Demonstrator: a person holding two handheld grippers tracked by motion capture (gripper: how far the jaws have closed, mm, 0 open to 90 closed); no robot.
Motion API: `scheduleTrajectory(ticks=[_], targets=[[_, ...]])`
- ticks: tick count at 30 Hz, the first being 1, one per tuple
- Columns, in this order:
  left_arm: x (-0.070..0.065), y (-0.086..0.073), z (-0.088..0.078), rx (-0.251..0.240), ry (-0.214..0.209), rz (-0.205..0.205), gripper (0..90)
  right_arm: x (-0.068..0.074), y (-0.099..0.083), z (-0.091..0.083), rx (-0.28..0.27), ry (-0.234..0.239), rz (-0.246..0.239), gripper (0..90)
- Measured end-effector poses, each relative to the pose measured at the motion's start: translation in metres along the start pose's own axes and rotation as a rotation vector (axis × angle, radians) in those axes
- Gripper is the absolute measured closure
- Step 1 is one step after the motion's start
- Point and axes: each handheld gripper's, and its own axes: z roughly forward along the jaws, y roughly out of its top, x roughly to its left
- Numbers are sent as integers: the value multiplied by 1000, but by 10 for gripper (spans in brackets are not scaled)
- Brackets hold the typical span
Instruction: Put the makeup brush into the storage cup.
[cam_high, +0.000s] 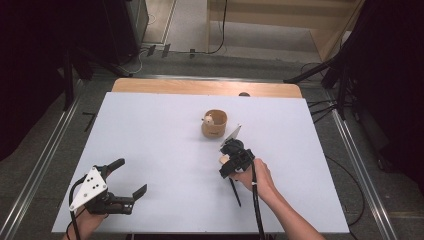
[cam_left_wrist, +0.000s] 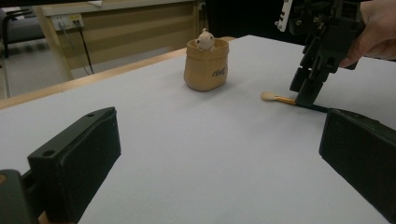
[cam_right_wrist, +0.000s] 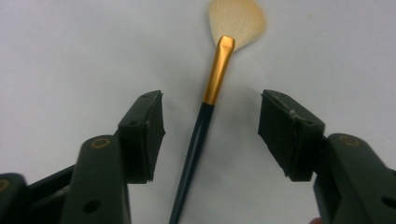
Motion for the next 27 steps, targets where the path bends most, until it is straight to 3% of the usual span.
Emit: scheduleTrajectory(ticks=[27], targets=[[0,0,0,-7,2,-5,0,1,1,7,38,-29,12,728]])
